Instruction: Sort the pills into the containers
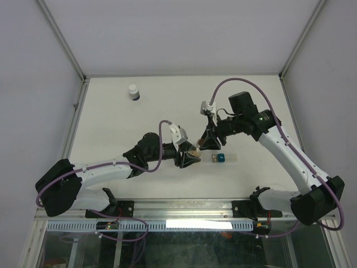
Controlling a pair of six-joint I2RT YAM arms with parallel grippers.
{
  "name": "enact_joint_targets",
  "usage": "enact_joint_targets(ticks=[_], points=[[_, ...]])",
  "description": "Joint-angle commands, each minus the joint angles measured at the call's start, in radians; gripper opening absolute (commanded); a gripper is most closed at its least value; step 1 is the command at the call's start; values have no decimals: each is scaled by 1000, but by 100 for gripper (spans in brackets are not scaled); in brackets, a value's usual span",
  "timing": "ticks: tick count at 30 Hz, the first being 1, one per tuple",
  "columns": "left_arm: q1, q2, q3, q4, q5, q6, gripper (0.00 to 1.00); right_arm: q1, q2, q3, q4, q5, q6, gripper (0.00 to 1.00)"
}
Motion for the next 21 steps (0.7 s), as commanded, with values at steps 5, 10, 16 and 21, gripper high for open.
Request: enact_joint_targets(ticks=[5, 10, 16, 21], points=[[7, -8, 91, 266, -432, 51, 0, 1, 77, -57, 176, 112, 450, 34], [8, 70, 113, 241, -412, 68, 0, -49, 70, 8, 176, 41, 483, 49], [10, 107, 65, 254, -332, 53, 0, -195, 14, 71, 124, -141, 431, 90], [10, 78, 22, 241, -271, 44, 0, -313, -54, 44, 108, -225, 313, 99]])
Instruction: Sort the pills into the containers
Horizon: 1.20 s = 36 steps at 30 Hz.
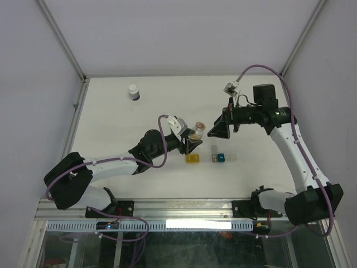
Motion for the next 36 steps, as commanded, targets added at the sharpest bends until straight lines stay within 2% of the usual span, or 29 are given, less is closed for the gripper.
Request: enact_joint_targets(ticks=[1, 4, 7, 10, 12, 16, 18, 23, 36], points=[[2, -44, -34, 82, 71, -8, 0, -75, -89, 30, -58, -153, -155, 100], [5, -83, -66, 96, 152, -20, 0, -77, -100, 58, -220, -155, -449, 100], [14, -100, -71, 73, 344, -34, 0, -77, -136, 53, -310, -158, -794, 99], [18, -101, -79, 77, 494, -62, 0, -74, -191, 21, -395, -237, -1121, 99], [21, -99, -74, 75, 575, -79, 0, -26, -191, 37, -445, -249, -1238, 99], [22, -86, -38, 31, 676, -84, 0, 123, -132, 94, -539, -188, -1293, 98], [22, -84, -27, 5, 688, -72, 0, 156, -101, 106, -568, -187, -1291, 95], [22, -78, -8, -10, 711, -62, 0, 187, -70, 94, -537, -152, -1203, 81], [22, -64, 1, 5, 718, -73, 0, 247, -51, 63, -493, -148, -1124, 64]])
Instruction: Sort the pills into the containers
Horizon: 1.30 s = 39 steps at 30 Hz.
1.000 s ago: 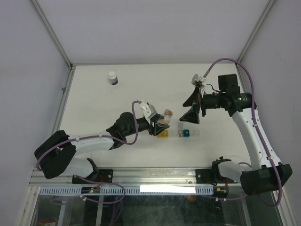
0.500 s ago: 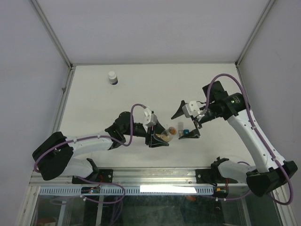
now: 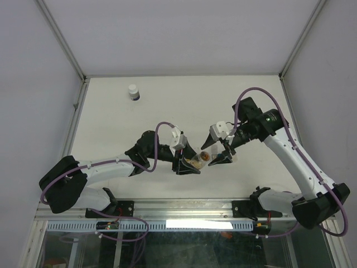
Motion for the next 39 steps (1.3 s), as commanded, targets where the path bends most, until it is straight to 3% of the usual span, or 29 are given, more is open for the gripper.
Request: enact_joint_targets(ticks=[1, 18, 28, 33, 39], points=[[8, -8, 41, 47, 35, -11, 0, 17, -1, -3, 31, -9, 40, 62], [8, -12, 36, 76, 10, -33, 0, 35, -22, -39, 88, 32, 144, 45], [7, -61, 17, 196, -176, -53, 0, 42, -40, -99, 216, 92, 385, 35], [-4, -87, 9, 257, -405, -18, 0, 48, -11, -87, 288, 204, 641, 32], [-69, -41, 97, 139, -831, 112, 0, 43, 75, -44, 350, 407, 951, 31]])
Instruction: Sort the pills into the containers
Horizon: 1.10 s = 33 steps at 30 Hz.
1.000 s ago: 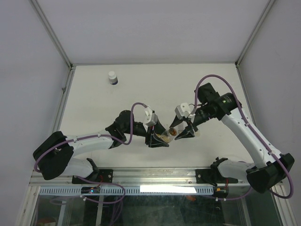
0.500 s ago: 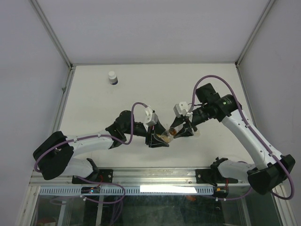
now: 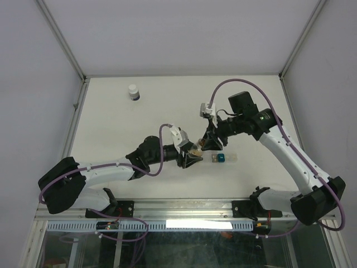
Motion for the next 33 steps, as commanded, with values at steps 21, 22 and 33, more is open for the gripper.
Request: enact_joint_targets(ticks=[21, 22, 33], points=[[-48, -56, 85, 10, -309, 50, 0, -199, -143, -31, -96, -161, -49, 100], [-41, -70, 75, 10, -262, 34, 0, -199, -162, -31, -113, -169, -96, 100], [45, -48, 37, 141, 469, -151, 0, -175, -169, 65, -352, -374, -670, 97]])
